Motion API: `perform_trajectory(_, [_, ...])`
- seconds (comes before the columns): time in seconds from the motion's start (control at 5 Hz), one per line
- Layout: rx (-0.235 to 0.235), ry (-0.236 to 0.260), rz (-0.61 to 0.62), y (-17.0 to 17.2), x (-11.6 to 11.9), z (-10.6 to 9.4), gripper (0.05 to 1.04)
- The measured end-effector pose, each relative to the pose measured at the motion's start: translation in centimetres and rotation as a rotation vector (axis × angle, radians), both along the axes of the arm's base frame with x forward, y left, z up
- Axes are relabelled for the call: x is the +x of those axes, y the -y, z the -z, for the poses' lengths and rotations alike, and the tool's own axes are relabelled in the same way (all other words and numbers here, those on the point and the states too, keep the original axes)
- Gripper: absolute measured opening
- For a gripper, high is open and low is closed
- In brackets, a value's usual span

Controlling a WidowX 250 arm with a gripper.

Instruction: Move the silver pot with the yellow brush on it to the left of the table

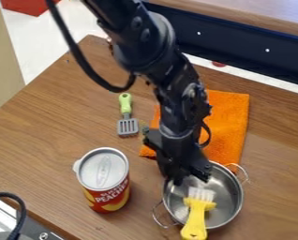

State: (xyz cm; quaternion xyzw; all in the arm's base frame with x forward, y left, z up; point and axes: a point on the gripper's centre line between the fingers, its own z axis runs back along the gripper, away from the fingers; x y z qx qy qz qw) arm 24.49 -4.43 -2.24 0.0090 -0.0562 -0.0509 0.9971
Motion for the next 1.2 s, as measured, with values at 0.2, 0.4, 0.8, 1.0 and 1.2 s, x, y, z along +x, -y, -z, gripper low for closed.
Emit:
perform_trajectory(0.2, [-0.013,0.012,-0.025,0.2,0.2,0.0,0.072])
perform_trajectory(0.4, [-0.036,0.015,-0.047,0.4,0.2,0.1,0.063])
perform_trajectory(0.8, [-0.112,-0.046,-0.175,0.8,-0.5,-1.6,0.055])
perform_trajectory(1.0, [-0.159,-0.056,-0.334,0.7,-0.2,-3.2,0.055])
perform_trajectory(1.2, [-0.197,-0.081,-0.413,0.1,0.2,-3.8,0.055])
